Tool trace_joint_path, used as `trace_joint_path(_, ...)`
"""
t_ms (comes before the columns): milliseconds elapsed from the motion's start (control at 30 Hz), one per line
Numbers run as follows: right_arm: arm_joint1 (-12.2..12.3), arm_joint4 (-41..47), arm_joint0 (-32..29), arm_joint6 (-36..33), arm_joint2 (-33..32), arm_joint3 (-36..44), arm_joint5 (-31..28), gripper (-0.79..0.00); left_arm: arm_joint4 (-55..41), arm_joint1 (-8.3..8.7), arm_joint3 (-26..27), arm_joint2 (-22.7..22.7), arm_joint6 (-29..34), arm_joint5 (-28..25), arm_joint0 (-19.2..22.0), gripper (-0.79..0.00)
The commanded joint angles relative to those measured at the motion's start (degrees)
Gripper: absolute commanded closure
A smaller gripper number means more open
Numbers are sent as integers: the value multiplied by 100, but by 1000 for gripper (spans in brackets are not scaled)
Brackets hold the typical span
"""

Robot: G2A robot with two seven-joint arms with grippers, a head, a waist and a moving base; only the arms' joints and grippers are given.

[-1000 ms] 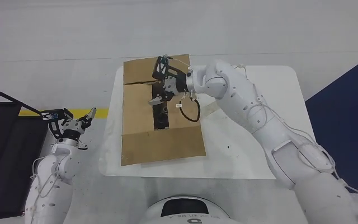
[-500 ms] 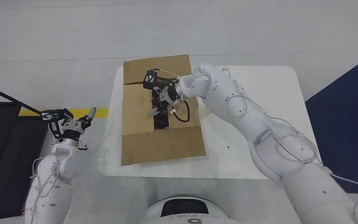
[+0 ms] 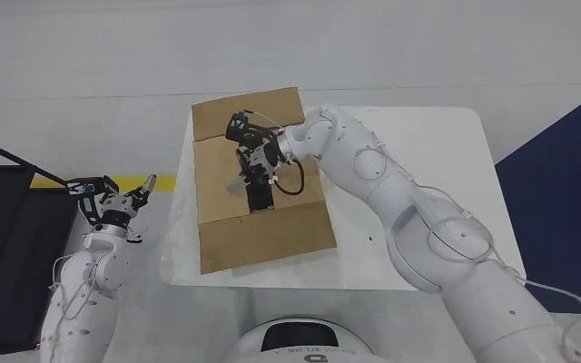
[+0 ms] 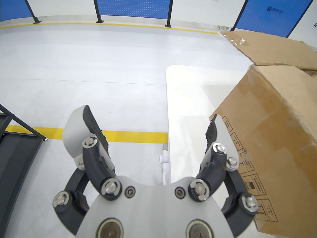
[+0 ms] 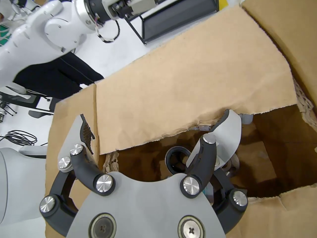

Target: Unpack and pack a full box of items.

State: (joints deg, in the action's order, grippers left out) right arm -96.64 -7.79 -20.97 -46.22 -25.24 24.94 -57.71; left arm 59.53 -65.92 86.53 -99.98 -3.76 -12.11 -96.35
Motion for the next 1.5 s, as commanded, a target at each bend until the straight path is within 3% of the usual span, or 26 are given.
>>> trace_joint_path(0, -35, 144, 26, 105, -46, -14, -29, -785, 0, 0, 0, 0, 0, 0, 0, -785)
trace_joint_path(333, -169, 631, 62, -6, -88, 401, -29, -785, 0, 0, 0, 0, 0, 0, 0, -785)
trace_joint_path(633, -572, 433, 333, -6, 491, 519, -29, -785, -58, -5, 24, 55, 163, -86, 4, -785)
trace_joint_path(733, -723, 428, 415, -6, 581, 339, -29, -785, 31, -20, -11, 250, 404, -54, 133, -785)
trace_joint_path(1033, -987, 461, 463, 152, 606, -136, -29, -785, 653, -128, -445, 1100, 267, 350, 693, -785)
trace_joint_path(1233, -1036, 395, 437, 455, 545, -387, -29, -785, 909, -170, -557, 1424, 249, 396, 863, -785)
trace_joint_path(1467, -1016, 247, 431, 731, 472, -479, -29, -785, 864, -277, -787, 1769, 317, 952, 1364, -785)
